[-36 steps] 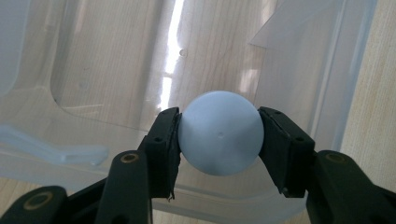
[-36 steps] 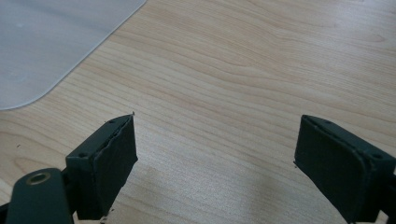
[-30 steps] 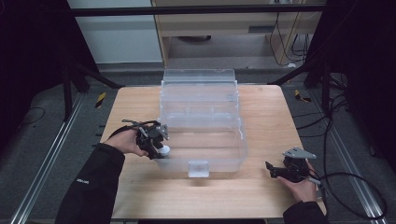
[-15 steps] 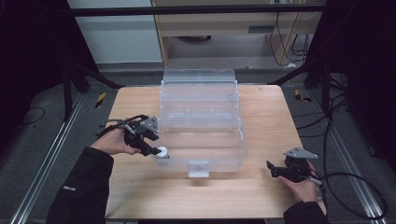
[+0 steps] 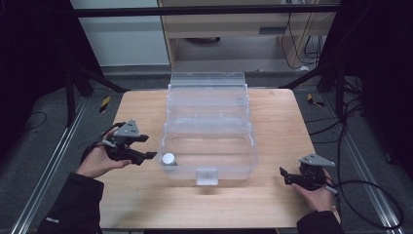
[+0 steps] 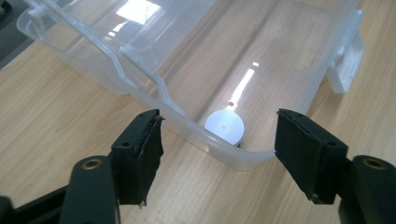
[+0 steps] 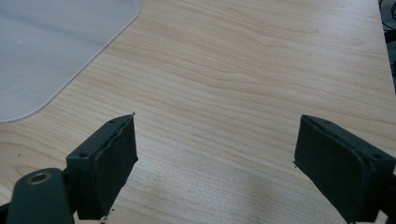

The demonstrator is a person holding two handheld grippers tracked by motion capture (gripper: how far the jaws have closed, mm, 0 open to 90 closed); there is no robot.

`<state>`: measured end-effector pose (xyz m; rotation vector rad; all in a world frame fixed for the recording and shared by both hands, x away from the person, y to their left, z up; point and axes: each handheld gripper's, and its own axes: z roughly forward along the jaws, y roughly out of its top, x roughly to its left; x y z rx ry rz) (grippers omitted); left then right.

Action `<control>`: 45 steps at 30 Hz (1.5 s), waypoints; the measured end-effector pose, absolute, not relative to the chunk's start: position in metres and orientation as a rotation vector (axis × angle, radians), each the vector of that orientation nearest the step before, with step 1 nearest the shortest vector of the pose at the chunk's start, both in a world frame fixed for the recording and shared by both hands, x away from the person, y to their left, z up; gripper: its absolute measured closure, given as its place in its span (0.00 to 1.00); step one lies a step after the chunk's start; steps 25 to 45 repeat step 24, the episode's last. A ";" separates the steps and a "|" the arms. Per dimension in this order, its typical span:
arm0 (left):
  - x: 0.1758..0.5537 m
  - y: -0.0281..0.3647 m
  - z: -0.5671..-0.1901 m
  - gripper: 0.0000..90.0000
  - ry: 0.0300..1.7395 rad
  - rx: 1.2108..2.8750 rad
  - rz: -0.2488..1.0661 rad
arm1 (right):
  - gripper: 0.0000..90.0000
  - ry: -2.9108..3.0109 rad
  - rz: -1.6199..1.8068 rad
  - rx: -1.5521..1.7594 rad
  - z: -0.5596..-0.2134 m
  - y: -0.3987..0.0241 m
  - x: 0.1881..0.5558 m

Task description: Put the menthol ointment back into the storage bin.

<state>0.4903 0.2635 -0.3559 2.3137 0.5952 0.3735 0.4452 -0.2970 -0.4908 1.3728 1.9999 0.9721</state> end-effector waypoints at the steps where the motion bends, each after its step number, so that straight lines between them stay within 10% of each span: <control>1: 0.487 0.266 -0.358 0.34 0.609 2.291 0.378 | 0.15 2.000 0.972 1.374 -0.491 -0.297 0.445; 23: 0.465 0.332 -0.455 0.32 1.148 1.911 0.549 | 0.15 1.969 0.993 1.398 -0.489 -0.301 0.438; 45: 0.465 0.332 -0.455 0.32 1.148 1.911 0.549 | 0.15 1.969 0.993 1.398 -0.489 -0.301 0.438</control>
